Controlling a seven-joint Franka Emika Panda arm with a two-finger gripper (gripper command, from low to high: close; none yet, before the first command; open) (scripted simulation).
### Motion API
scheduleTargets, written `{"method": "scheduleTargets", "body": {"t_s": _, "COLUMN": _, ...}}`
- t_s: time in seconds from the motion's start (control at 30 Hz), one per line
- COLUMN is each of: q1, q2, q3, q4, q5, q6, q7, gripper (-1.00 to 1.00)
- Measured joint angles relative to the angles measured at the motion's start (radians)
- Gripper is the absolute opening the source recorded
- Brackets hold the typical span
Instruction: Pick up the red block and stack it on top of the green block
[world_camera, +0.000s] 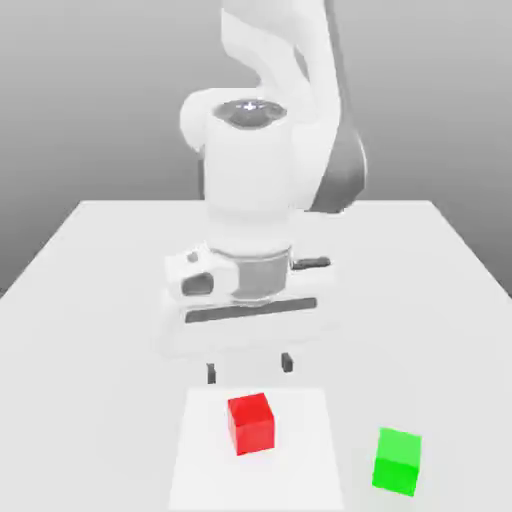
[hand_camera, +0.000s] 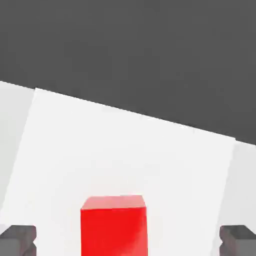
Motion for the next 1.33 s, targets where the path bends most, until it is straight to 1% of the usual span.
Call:
{"method": "scheduleTargets", "body": {"t_s": 0.17, "q1": -0.013, "q2": 0.181, "q3": 0.018, "q4": 0.019, "q5": 0.024, "q6": 0.151, "q7": -0.021, "gripper": 0.0}}
{"method": "scheduleTargets", "body": {"t_s": 0.2, "q1": -0.016, "q2": 0.201, "q3": 0.022, "q4": 0.022, "q5": 0.026, "q6": 0.169, "q7": -0.023, "gripper": -1.0}}
{"method": "scheduleTargets", "body": {"t_s": 0.43, "q1": -0.018, "q2": 0.198, "q3": 0.023, "q4": 0.021, "q5": 0.023, "q6": 0.165, "q7": -0.021, "gripper": -1.0}}
{"method": "scheduleTargets", "body": {"t_s": 0.63, "q1": -0.016, "q2": 0.005, "q3": 0.016, "q4": -0.006, "q5": 0.0, "q6": 0.0, "q7": -0.003, "gripper": -1.0}}
{"method": "scheduleTargets", "body": {"t_s": 0.73, "q1": 0.044, "q2": -0.009, "q3": 0.043, "q4": 0.035, "q5": -0.01, "q6": -0.056, "q7": 0.092, "gripper": -1.0}}
{"method": "scheduleTargets", "body": {"t_s": 1.03, "q1": 0.231, "q2": 0.038, "q3": 0.125, "q4": 0.215, "q5": -0.022, "q6": -0.189, "q7": 0.45, "gripper": -1.0}}
{"method": "scheduleTargets", "body": {"t_s": 1.1, "q1": 0.248, "q2": 0.077, "q3": 0.13, "q4": 0.238, "q5": -0.03, "q6": -0.172, "q7": 0.497, "gripper": -1.0}}
{"method": "scheduleTargets", "body": {"t_s": 1.2, "q1": 0.259, "q2": 0.173, "q3": 0.121, "q4": 0.248, "q5": -0.05, "q6": -0.086, "q7": 0.523, "gripper": -1.0}}
{"method": "scheduleTargets", "body": {"t_s": 1.23, "q1": 0.262, "q2": 0.203, "q3": 0.117, "q4": 0.25, "q5": -0.056, "q6": -0.058, "q7": 0.528, "gripper": 1.0}}
{"method": "scheduleTargets", "body": {"t_s": 1.33, "q1": 0.262, "q2": 0.203, "q3": 0.117, "q4": 0.25, "q5": -0.056, "q6": -0.058, "q7": 0.528, "gripper": 1.0}}
